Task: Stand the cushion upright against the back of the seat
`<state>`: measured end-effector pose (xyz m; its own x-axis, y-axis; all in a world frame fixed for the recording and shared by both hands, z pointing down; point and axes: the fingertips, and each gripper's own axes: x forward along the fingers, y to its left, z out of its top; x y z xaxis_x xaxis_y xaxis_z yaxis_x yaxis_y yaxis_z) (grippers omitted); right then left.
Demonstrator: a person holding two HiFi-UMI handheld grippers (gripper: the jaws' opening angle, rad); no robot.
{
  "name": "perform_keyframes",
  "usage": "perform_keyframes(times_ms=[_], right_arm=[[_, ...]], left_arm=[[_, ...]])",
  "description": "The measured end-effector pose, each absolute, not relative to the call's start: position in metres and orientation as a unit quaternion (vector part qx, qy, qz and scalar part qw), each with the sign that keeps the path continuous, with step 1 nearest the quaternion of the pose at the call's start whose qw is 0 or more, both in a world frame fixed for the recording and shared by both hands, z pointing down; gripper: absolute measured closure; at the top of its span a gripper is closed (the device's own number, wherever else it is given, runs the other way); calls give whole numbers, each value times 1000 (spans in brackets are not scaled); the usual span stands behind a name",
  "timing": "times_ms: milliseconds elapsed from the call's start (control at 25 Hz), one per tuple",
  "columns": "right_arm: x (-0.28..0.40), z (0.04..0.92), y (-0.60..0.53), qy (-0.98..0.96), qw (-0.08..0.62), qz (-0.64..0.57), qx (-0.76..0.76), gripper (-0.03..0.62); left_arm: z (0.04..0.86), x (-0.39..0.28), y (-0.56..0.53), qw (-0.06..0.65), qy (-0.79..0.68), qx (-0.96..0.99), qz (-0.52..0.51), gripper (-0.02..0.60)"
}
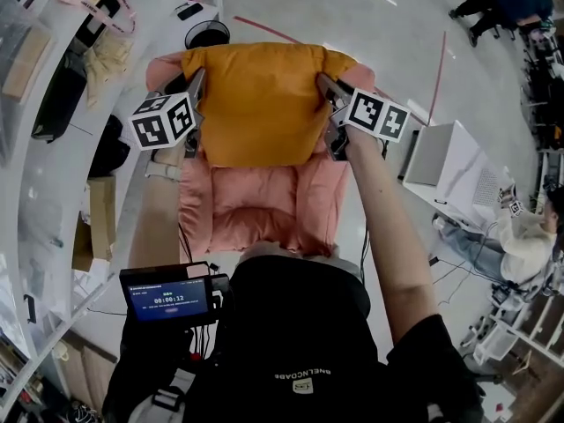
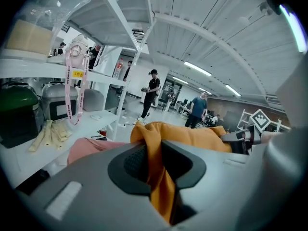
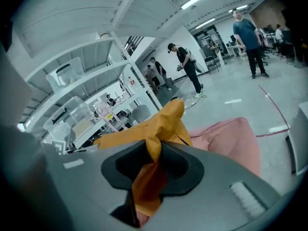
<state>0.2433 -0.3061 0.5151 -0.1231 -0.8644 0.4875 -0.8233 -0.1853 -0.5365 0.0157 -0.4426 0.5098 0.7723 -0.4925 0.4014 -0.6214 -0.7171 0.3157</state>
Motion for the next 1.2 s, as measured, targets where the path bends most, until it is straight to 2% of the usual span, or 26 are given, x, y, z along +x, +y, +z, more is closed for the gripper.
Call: perform_keyframes(times_ms=[480,840,1200], right_arm=[[249,571,-319,622,21,-394,-676,491],[237,599,-309,622,59,-389,-677,493],[241,632,-294,614,85,-425,-659,496]], left_arm=[[563,28,-450,230,-313,910,147,502],[594,22,-440,244,-302,911,141,502],[630,33,-427,244,-295,906,178,502]])
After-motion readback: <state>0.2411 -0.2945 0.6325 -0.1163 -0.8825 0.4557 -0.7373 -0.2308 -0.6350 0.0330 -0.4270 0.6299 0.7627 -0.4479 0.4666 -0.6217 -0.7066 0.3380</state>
